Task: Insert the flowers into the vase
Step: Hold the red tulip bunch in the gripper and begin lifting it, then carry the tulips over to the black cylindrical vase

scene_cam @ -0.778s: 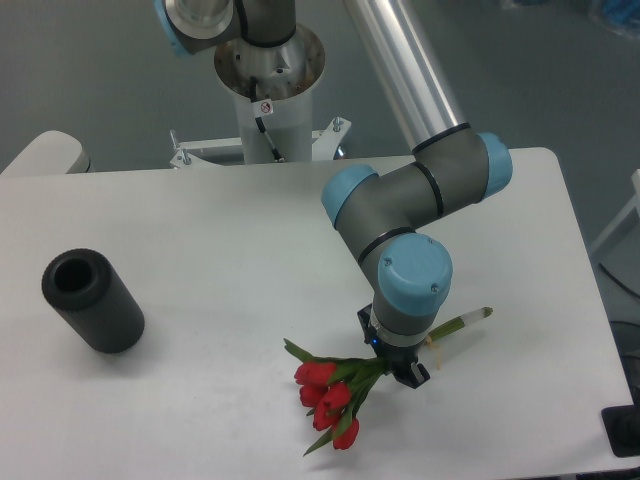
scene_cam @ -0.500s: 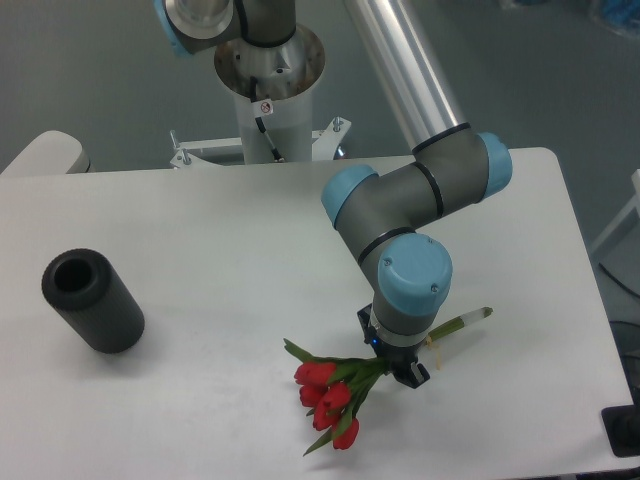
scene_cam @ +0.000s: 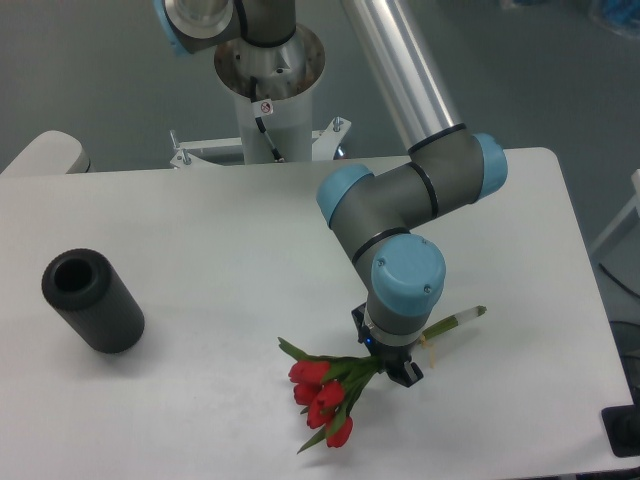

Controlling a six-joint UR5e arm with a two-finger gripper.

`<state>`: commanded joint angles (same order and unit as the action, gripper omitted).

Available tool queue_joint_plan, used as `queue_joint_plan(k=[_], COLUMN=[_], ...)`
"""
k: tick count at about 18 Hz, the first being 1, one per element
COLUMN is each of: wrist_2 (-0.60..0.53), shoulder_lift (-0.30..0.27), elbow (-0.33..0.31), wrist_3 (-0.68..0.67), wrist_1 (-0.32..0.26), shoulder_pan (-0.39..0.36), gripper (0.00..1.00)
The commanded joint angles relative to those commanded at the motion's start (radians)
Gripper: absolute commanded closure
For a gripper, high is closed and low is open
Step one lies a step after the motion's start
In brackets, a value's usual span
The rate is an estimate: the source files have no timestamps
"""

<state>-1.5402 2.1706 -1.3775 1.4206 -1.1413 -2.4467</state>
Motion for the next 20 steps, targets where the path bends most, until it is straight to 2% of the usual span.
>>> queue_joint_plan(k=[6, 13, 16, 20], wrist_2=[0.075, 0.195, 0.288, 0.466], shoulder_lift=[-0.015, -0.074, -0.101, -0.149], elbow=[-0.003, -0.023, -0.031, -0.058], wrist_3=[-0.028, -0.231, -0.305, -0.38], wrist_1=[-0.008, -0.003, 0.003, 0.005], shoulder_pan=[0.008, 0.066, 0.081, 0.084], gripper=[0.87, 0.87, 0.86, 0.86])
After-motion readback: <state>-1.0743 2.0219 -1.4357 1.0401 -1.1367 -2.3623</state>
